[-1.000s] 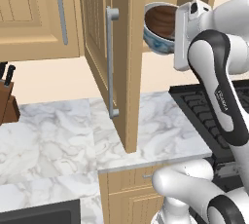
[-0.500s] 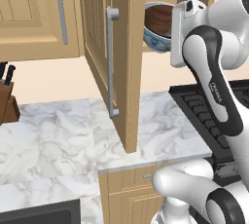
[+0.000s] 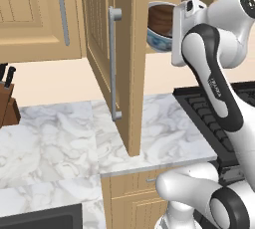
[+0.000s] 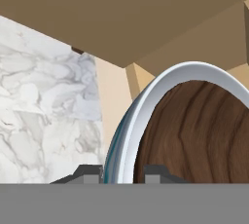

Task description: Pick up the bowls on the counter and stack them on top of one another in the open cabinet. Place the smaller bowl on top of the larger bowl.

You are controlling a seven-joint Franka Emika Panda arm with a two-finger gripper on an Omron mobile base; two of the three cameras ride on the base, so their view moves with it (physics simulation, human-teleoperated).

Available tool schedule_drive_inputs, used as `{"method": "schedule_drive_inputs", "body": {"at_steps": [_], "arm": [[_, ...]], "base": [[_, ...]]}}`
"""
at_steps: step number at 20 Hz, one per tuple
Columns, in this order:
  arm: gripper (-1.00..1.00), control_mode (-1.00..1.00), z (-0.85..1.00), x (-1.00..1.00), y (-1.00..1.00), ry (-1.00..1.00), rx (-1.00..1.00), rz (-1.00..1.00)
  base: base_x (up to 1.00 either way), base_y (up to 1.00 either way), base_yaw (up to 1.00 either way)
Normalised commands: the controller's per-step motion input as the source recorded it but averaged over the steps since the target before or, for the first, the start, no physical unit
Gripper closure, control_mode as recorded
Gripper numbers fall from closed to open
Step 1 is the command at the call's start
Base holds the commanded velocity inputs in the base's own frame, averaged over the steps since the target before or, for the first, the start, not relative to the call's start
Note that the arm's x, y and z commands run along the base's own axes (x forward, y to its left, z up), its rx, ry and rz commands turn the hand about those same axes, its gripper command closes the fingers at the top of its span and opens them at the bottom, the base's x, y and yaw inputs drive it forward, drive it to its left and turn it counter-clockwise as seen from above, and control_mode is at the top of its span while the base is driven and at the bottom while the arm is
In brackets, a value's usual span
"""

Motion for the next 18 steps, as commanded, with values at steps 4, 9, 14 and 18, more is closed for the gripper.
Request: {"method": "schedule_drive_inputs", "body": {"at_steps": [4,9,14,18], "arm": [[1.0,-1.0,-0.09,0.2,0.0,-0.05,0.0,0.0],[1.0,-1.0,-0.05,0.21,0.0,-0.04,0.0,0.0],[1.0,-1.0,0.0,0.2,0.0,-0.01,0.0,0.0],[1.0,-1.0,0.0,0.21,0.0,0.0,0.0,0.0]], "base": [[0.0,0.0,0.0],[0.0,0.0,0.0],[0.0,0.0,0.0],[0.0,0.0,0.0]]}}
